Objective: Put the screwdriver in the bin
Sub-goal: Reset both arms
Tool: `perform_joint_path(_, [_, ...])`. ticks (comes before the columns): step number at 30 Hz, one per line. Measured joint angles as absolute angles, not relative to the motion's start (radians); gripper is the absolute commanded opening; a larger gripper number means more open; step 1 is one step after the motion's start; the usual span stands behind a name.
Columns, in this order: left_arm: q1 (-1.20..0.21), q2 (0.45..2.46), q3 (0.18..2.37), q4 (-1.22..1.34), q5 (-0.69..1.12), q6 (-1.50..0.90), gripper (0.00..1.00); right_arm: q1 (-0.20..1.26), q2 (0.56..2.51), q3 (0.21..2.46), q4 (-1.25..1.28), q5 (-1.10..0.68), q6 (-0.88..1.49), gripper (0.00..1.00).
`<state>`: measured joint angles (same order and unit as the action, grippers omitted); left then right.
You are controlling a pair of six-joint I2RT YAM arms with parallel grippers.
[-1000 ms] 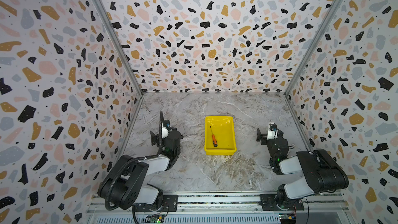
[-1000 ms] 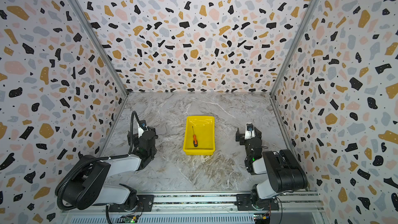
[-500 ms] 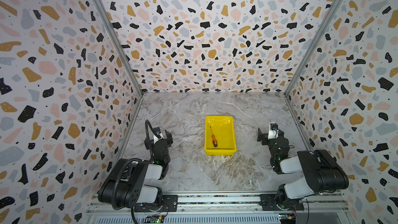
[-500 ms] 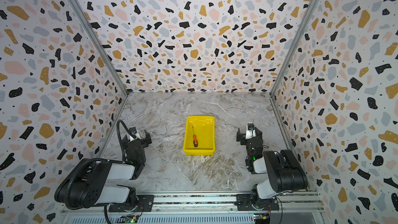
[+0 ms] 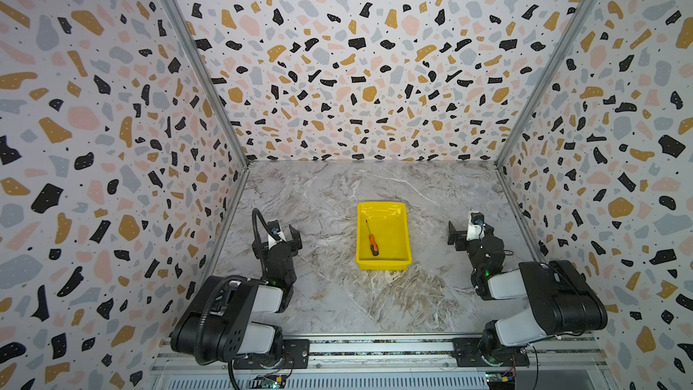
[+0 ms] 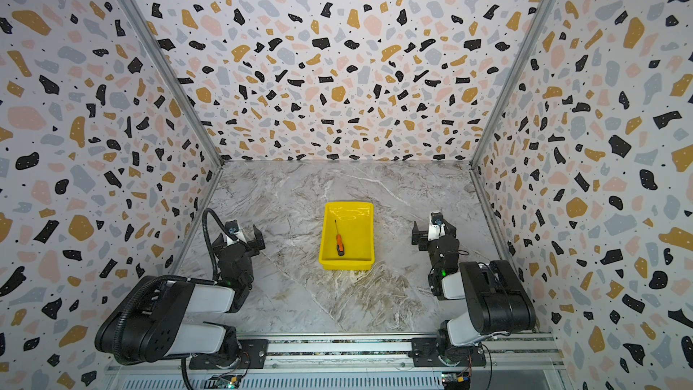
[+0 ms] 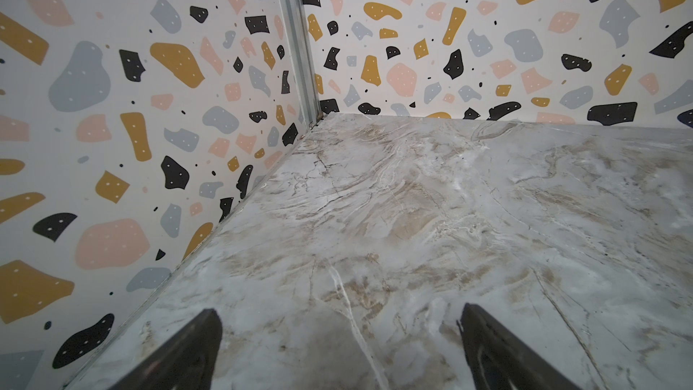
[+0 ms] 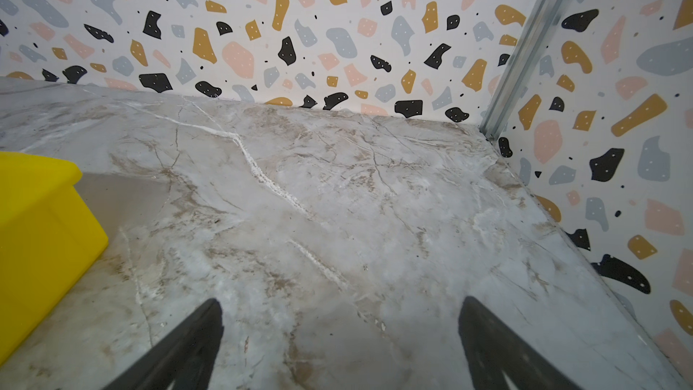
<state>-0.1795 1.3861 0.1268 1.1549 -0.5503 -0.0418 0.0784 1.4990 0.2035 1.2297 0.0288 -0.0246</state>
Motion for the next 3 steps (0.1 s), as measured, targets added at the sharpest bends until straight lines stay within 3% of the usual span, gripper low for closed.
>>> perform_joint_path(3, [-0.179, 1.386, 0.127, 1.155, -0.549, -0.042, 1.0, 0.078, 1.499, 0.204, 1.229, 0.028, -0.024, 0.99])
